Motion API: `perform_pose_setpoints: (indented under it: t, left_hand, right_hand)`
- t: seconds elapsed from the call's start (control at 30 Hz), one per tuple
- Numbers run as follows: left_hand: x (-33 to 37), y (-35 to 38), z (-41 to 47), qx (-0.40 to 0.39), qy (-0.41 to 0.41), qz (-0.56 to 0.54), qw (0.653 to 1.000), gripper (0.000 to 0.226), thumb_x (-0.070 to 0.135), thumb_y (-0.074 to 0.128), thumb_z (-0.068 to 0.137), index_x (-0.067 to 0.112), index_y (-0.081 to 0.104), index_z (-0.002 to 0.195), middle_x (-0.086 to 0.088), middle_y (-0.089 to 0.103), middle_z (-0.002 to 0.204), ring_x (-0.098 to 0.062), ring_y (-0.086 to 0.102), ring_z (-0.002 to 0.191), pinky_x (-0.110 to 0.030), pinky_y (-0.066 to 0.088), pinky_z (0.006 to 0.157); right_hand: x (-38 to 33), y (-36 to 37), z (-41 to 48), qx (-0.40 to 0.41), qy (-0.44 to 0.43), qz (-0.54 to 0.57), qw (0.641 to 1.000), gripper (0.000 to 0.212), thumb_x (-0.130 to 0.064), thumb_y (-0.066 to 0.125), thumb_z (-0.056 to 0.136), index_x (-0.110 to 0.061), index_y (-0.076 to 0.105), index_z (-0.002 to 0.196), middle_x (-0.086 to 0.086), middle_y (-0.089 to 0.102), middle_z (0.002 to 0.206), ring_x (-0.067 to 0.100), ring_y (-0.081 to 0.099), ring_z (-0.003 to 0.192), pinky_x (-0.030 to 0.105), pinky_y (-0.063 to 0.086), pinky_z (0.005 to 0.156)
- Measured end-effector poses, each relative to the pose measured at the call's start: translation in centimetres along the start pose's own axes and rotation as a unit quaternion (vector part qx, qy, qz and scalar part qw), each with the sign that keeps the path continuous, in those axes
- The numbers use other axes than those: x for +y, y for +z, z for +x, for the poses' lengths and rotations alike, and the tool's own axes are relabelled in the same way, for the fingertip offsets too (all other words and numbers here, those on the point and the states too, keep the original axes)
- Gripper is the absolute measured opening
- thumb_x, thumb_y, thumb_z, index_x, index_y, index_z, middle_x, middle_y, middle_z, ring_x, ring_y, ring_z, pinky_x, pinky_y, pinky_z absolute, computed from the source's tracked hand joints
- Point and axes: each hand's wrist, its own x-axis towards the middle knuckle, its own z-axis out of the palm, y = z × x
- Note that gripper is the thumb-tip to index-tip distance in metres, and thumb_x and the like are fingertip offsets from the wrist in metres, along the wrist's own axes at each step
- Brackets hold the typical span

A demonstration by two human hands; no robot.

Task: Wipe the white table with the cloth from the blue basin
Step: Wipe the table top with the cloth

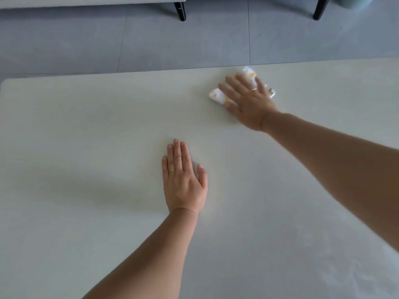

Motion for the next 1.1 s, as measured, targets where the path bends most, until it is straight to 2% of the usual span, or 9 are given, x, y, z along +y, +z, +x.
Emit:
perform_pose_setpoints:
  t: [0.17, 0.27, 0.4, 0.5, 0.73, 0.8, 0.97, 1.03, 1.1]
  left_hand:
    - [0.0, 0.3, 0.1, 0.001, -0.001, 0.011, 1.000, 0.068, 0.037, 0.028, 0.089, 0.001, 0.029, 0.147, -0.014, 0.025, 0.156, -0.029, 0.021, 0.145, -0.039, 0.011, 0.119]
    - [0.0, 0.3, 0.1, -0.003, -0.001, 0.012, 1.000, 0.069, 0.037, 0.027, 0.088, 0.000, 0.028, 0.147, -0.016, 0.025, 0.156, -0.030, 0.021, 0.145, -0.040, 0.011, 0.120]
    - [0.1, 0.2, -0.1, -0.006, -0.002, 0.023, 1.000, 0.067, 0.034, 0.030, 0.090, 0.001, 0.026, 0.148, -0.016, 0.023, 0.157, -0.032, 0.019, 0.145, -0.042, 0.010, 0.120]
    - [0.4, -0.2, -0.4, -0.018, -0.013, 0.030, 0.999, 0.062, 0.030, 0.038, 0.097, 0.001, 0.021, 0.149, -0.016, 0.018, 0.158, -0.032, 0.014, 0.146, -0.044, 0.008, 0.120]
    - [5.2, -0.3, -8.9, -0.014, 0.058, -0.036, 0.998, 0.063, 0.037, 0.036, 0.095, 0.000, 0.031, 0.146, -0.017, 0.028, 0.154, -0.033, 0.025, 0.143, -0.044, 0.017, 0.118]
    - [6.3, 0.4, -12.0, -0.039, 0.100, -0.047, 0.993, 0.063, 0.039, 0.037, 0.095, 0.000, 0.034, 0.145, -0.015, 0.029, 0.154, -0.031, 0.026, 0.143, -0.043, 0.018, 0.117]
    - [6.2, 1.4, -13.2, -0.040, 0.096, -0.012, 0.995, 0.064, 0.038, 0.036, 0.094, 0.002, 0.032, 0.146, -0.015, 0.029, 0.154, -0.029, 0.023, 0.144, -0.044, 0.018, 0.117]
    - [6.2, 1.4, -13.1, -0.047, 0.100, -0.018, 0.994, 0.063, 0.036, 0.037, 0.093, 0.001, 0.032, 0.146, -0.016, 0.029, 0.154, -0.029, 0.022, 0.145, -0.044, 0.018, 0.118]
    - [6.2, 1.4, -13.1, -0.048, 0.100, -0.019, 0.994, 0.064, 0.035, 0.037, 0.092, 0.001, 0.033, 0.146, -0.016, 0.029, 0.154, -0.029, 0.021, 0.145, -0.044, 0.018, 0.118]
  right_hand:
    - [10.8, -1.0, -3.0, 0.050, 0.289, 0.050, 0.955, 0.054, -0.043, 0.021, 0.098, -0.031, 0.014, 0.150, -0.002, 0.008, 0.160, 0.021, 0.001, 0.147, 0.051, -0.004, 0.116]
    - [7.5, -0.6, -2.5, 0.047, 0.382, 0.073, 0.920, 0.055, -0.043, 0.019, 0.098, -0.031, 0.011, 0.151, -0.002, 0.004, 0.160, 0.024, -0.003, 0.147, 0.054, -0.006, 0.115]
    - [-1.5, 1.7, -5.1, 0.044, 0.174, 0.046, 0.983, 0.054, -0.042, 0.022, 0.099, -0.029, 0.013, 0.150, -0.002, 0.007, 0.160, 0.023, -0.002, 0.147, 0.051, -0.009, 0.113]
    - [0.3, 1.6, -8.4, 0.015, 0.039, 0.018, 0.999, 0.052, -0.043, 0.024, 0.100, -0.031, 0.017, 0.150, -0.003, 0.011, 0.160, 0.021, 0.002, 0.147, 0.047, -0.006, 0.115]
    - [6.6, 1.2, -11.6, 0.071, 0.378, 0.088, 0.919, 0.054, -0.042, 0.024, 0.099, -0.030, 0.015, 0.151, 0.000, 0.008, 0.160, 0.024, -0.001, 0.147, 0.052, -0.005, 0.116]
    - [2.0, 2.4, -12.4, 0.081, 0.354, 0.092, 0.927, 0.055, -0.040, 0.028, 0.098, -0.029, 0.017, 0.150, 0.001, 0.010, 0.160, 0.026, 0.000, 0.147, 0.052, -0.007, 0.115]
    - [-2.2, 3.8, -18.1, 0.031, 0.031, 0.034, 0.998, 0.054, -0.043, 0.028, 0.096, -0.027, 0.028, 0.148, 0.002, 0.024, 0.156, 0.026, 0.015, 0.146, 0.049, 0.001, 0.116]
    - [1.6, 3.2, -19.1, 0.037, 0.031, 0.016, 0.999, 0.055, -0.045, 0.025, 0.095, -0.027, 0.031, 0.147, 0.003, 0.028, 0.155, 0.026, 0.019, 0.145, 0.048, 0.004, 0.116]
    - [5.5, 2.7, -20.0, 0.054, 0.158, 0.032, 0.985, 0.054, -0.045, 0.024, 0.097, -0.028, 0.028, 0.148, 0.002, 0.023, 0.157, 0.024, 0.013, 0.146, 0.048, 0.001, 0.116]
